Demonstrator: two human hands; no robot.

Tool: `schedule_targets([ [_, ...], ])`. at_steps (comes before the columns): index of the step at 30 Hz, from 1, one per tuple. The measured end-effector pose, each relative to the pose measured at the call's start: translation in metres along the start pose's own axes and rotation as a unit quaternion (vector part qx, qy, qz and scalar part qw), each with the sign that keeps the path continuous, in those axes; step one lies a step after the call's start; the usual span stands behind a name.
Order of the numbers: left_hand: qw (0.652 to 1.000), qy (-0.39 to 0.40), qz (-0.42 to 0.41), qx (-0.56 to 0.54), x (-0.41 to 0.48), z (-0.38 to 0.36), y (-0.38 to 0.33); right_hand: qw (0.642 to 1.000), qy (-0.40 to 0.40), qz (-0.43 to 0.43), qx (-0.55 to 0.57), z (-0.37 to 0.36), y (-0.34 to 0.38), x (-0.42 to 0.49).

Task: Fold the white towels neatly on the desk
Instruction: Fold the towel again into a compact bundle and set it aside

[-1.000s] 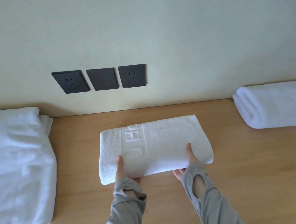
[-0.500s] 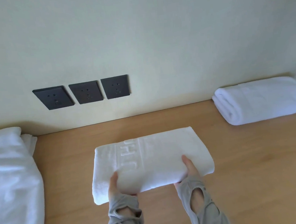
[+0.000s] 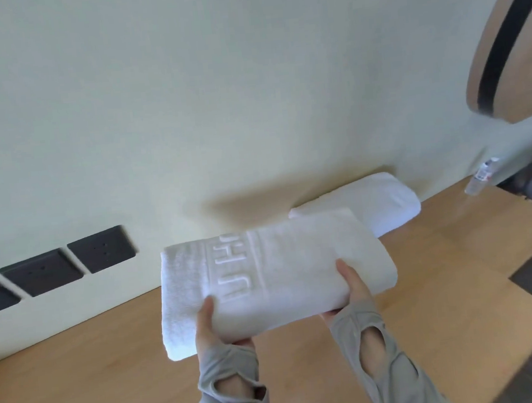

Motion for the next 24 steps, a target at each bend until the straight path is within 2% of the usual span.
schedule_targets([
  [3, 1.0, 0.015, 0.005, -0.008, -0.007, -0.059, 0.029, 0.999, -0.001, 0.039, 0.02, -0.012, 0.064, 0.025],
  [5, 1.0, 0.028, 0.002, -0.008, -0.01, -0.102, 0.053, 0.997, 0.029, 0.059, 0.026, -0.024, 0.108, 0.043],
  [10, 0.999, 0.04, -0.003, -0.026, -0.006, -0.203, 0.118, 0.993, 0.086, 0.071, 0.029, -0.055, 0.207, 0.103],
  [14, 0.999, 0.025, -0.013, -0.039, 0.011, -0.266, 0.16, 0.993, 0.094, 0.065, -0.006, -0.077, 0.268, 0.162],
  [19, 0.996, -0.021, -0.058, -0.064, 0.054, -0.299, 0.203, 0.993, 0.116, 0.036, -0.01, -0.084, 0.298, 0.242],
  [24, 0.988, -0.126, -0.065, -0.063, 0.094, -0.27, 0.259, 0.999, 0.039, -0.015, -0.025, -0.018, 0.273, 0.306],
])
Point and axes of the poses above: each hand's wrist, its own x-axis towards the middle knuckle, its own z-axis out of the back of the hand, y = z × x, the point moved 9 cm from there along x, towards the middle knuckle, and after that the axes turned 6 degrees about x, right-handed, at the moved point
